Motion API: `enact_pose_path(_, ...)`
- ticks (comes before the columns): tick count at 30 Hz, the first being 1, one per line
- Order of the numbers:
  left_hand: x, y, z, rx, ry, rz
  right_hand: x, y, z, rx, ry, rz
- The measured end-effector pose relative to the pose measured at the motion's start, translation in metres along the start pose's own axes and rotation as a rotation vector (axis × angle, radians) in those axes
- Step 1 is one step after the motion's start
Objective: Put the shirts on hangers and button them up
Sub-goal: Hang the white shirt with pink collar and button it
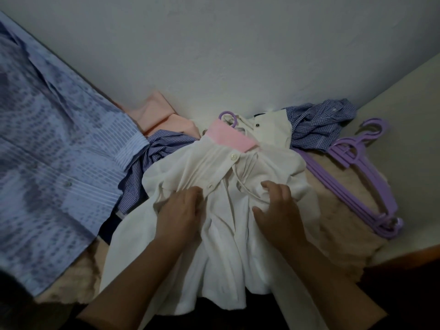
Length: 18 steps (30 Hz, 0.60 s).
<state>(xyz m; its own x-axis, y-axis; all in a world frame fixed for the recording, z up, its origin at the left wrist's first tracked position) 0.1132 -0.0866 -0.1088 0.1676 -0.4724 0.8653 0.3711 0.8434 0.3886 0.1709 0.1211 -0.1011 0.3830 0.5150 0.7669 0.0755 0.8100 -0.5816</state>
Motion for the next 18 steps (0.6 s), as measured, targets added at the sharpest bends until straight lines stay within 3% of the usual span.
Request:
enact_pose_path(4,0.004,-0.011,-0.005,0.042,0.049,0.008,0.004,0.008,-0.013,-0.135,-0.060,-0.302)
enact_pose_path(7,0.005,-0.012,-0.008,0.008,0.060,0.099,0.004,0.011,-0.015,-0.186,-0.064,-0.308)
enact_pose_path(9,0.001,-0.014,-0.011,0.086,-0.028,0.089,0.005,0.012,-0.016,-0.188,-0.057,-0.283)
enact_pose_path(11,0.000,-0.016,-0.013,0.170,-0.120,-0.081,0.006,0.012,-0.017,-0.178,-0.066,-0.210)
enact_pose_path(18,0.049,0.018,-0.033,0.411,-0.133,-0.810,0.020,-0.022,-0.039,-0.185,-0.101,0.217)
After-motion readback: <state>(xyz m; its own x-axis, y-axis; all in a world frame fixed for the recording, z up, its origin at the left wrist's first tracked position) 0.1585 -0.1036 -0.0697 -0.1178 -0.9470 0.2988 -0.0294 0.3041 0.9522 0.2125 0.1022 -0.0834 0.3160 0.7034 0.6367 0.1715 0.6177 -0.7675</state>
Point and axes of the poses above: each hand's wrist, its own z-axis towards the middle knuckle, its own x-axis out of the back of the hand, y = z × x, the point moved 3 cm from there along z, towards the middle knuckle, and after that the axes turned 3 degrees about x, right-handed, at the moved point
